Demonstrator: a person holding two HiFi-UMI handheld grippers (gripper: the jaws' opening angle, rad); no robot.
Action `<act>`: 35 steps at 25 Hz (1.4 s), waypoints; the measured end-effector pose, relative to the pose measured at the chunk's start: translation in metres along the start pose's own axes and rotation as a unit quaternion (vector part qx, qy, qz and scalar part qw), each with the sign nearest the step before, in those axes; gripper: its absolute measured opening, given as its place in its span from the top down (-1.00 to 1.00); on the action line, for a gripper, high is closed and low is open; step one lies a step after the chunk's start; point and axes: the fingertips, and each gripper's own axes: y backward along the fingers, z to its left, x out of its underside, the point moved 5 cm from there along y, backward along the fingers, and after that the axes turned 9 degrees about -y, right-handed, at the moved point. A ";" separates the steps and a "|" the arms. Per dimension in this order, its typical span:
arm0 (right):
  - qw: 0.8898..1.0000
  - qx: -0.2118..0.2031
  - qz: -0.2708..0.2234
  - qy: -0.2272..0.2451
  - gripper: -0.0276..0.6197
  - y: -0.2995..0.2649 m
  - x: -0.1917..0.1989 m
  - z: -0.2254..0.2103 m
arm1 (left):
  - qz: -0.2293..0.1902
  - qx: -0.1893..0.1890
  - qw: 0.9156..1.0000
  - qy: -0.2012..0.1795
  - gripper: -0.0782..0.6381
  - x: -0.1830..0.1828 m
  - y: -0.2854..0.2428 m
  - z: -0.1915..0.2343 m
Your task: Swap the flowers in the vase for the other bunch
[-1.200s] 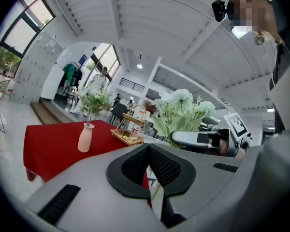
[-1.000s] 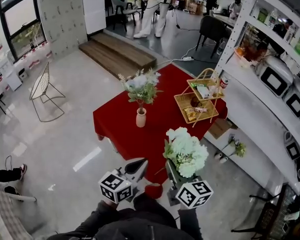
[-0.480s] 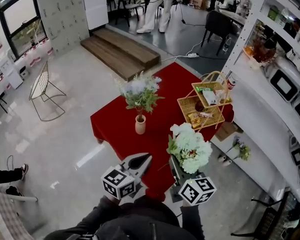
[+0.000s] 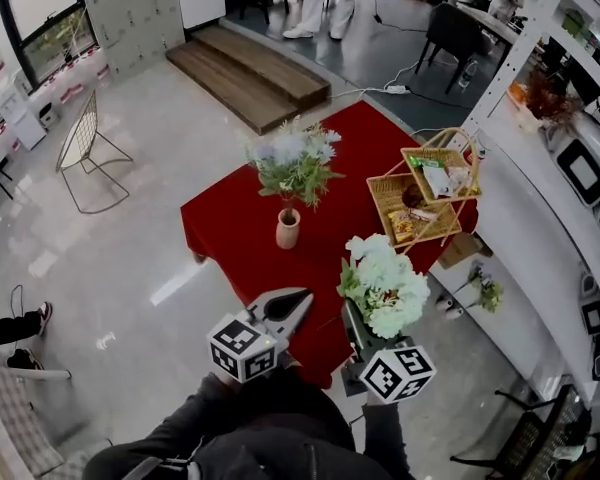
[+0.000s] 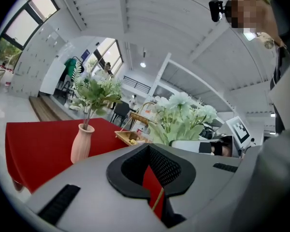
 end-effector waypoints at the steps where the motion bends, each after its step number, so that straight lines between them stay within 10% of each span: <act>1: 1.000 0.000 -0.001 -0.003 0.70 0.000 0.002 0.001 | 0.002 -0.003 1.000 0.001 0.76 0.002 0.001 0.001; 10: 1.000 -0.005 -0.017 -0.007 0.70 0.007 0.006 0.018 | -0.001 -0.024 1.000 -0.011 0.76 -0.004 0.006 0.014; 16: 1.000 0.000 -0.029 -0.011 0.70 0.001 0.003 0.018 | -0.001 -0.124 0.992 -0.022 0.75 -0.018 0.000 0.076; 21: 1.000 0.004 -0.025 -0.009 0.70 -0.010 -0.001 0.019 | 0.027 -0.170 0.985 -0.022 0.09 -0.022 -0.024 0.125; 35: 0.999 0.038 -0.011 -0.024 0.70 -0.050 -0.013 -0.002 | 0.117 -0.104 0.988 0.019 -0.13 -0.012 -0.072 0.183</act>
